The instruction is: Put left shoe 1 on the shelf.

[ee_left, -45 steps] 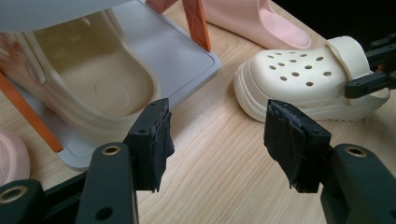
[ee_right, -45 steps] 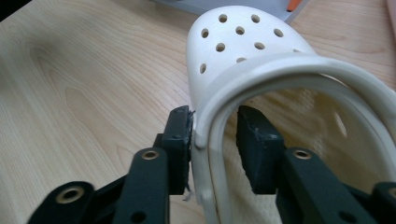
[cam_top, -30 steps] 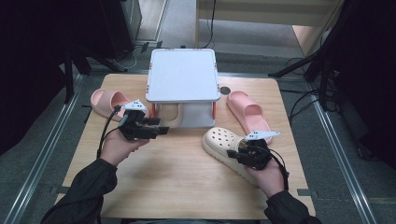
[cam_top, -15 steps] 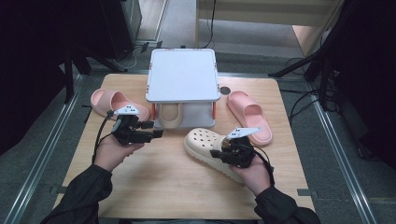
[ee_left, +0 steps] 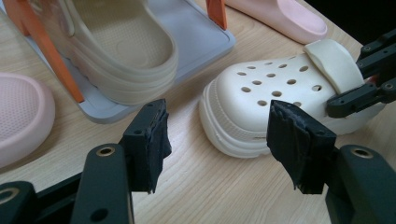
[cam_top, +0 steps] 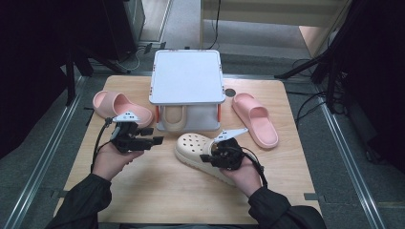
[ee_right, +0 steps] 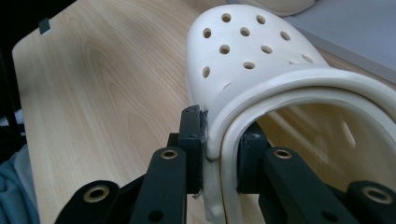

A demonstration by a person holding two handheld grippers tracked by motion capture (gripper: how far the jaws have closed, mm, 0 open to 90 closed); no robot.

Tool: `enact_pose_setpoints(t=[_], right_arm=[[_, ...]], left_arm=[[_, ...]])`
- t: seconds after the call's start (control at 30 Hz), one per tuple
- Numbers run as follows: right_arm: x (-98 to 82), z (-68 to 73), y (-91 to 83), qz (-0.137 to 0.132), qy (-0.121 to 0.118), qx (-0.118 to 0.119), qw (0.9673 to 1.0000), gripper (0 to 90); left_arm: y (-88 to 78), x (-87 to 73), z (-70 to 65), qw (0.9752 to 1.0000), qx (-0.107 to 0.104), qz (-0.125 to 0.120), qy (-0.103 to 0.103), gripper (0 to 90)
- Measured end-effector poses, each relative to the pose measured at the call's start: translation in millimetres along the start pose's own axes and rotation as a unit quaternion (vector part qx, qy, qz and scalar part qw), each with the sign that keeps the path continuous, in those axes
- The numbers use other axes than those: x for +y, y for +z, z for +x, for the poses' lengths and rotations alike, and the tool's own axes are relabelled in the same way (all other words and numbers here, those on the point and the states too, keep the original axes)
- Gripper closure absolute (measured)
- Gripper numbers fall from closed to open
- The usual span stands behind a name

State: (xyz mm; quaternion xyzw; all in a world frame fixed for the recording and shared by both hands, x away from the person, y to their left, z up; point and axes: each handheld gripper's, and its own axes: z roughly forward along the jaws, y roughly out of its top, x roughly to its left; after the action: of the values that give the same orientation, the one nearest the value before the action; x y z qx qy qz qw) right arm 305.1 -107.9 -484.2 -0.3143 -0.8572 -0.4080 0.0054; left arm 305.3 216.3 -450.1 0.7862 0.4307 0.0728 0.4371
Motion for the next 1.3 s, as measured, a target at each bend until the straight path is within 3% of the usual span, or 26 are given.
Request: enact_pose_setpoints(t=[0.1, 0.27, 0.3, 0.53, 0.67, 0.73, 0.77, 0.87, 0.93, 1.13, 1.3], right_arm=[[-0.5, 0.8, 5.2, 0.003, -0.009, 0.0, 1.0, 77.5], [-2.9, 0.1, 5.2, -0.003, -0.009, 0.006, 0.9999, 75.6], [-2.5, -0.6, 1.2, -0.013, -0.007, 0.006, 0.9999, 70.7], [-6.2, -5.8, -22.6, -0.019, -0.004, 0.009, 0.9998, 67.4], [-10.2, -10.6, -42.9, -0.044, -0.008, 0.01, 0.999, 73.2], [-10.3, -16.3, -50.5, -0.051, -0.004, 0.002, 0.9987, 79.1], [-10.0, -23.8, -53.9, -0.055, -0.003, -0.014, 0.9984, 85.5], [-8.5, -33.1, -53.5, -0.057, 0.003, -0.027, 0.998, 89.7], [-3.8, -46.9, -49.4, -0.062, 0.015, -0.045, 0.9969, 90.0], [5.8, -61.6, -41.3, -0.069, 0.011, -0.06, 0.9957, 90.0], [6.2, -69.0, -29.3, -0.045, 0.013, -0.067, 0.9966, 89.8]], left_arm=[[-0.3, -0.1, -2.0, 1.0, 0.004, -0.004, 0.002, 40.9], [-0.4, 1.0, -5.8, 1.0, -0.002, -0.003, 0.003, 53.4], [-0.3, 1.3, -6.2, 1.0, 0.0, 0.003, 0.005, 59.2], [1.4, 1.4, -7.6, 1.0, -0.004, 0.004, 0.004, 71.1], [3.2, 0.6, -10.9, 0.9999, -0.002, 0.002, 0.011, 79.2], [6.3, -1.0, -11.3, 1.0, -0.005, -0.002, 0.001, 80.7], [11.7, -3.1, -12.5, 1.0, -0.004, -0.001, -0.008, 83.0], [17.3, -5.0, -14.8, 1.0, -0.001, 0.007, -0.006, 84.7], [22.0, -6.7, -17.7, 1.0, -0.001, 0.009, -0.003, 85.7], [43.5, -13.0, -27.3, 0.9997, -0.01, 0.023, -0.001, 85.6], [58.1, -16.5, -37.3, 0.9993, -0.007, 0.033, 0.013, 85.5]])
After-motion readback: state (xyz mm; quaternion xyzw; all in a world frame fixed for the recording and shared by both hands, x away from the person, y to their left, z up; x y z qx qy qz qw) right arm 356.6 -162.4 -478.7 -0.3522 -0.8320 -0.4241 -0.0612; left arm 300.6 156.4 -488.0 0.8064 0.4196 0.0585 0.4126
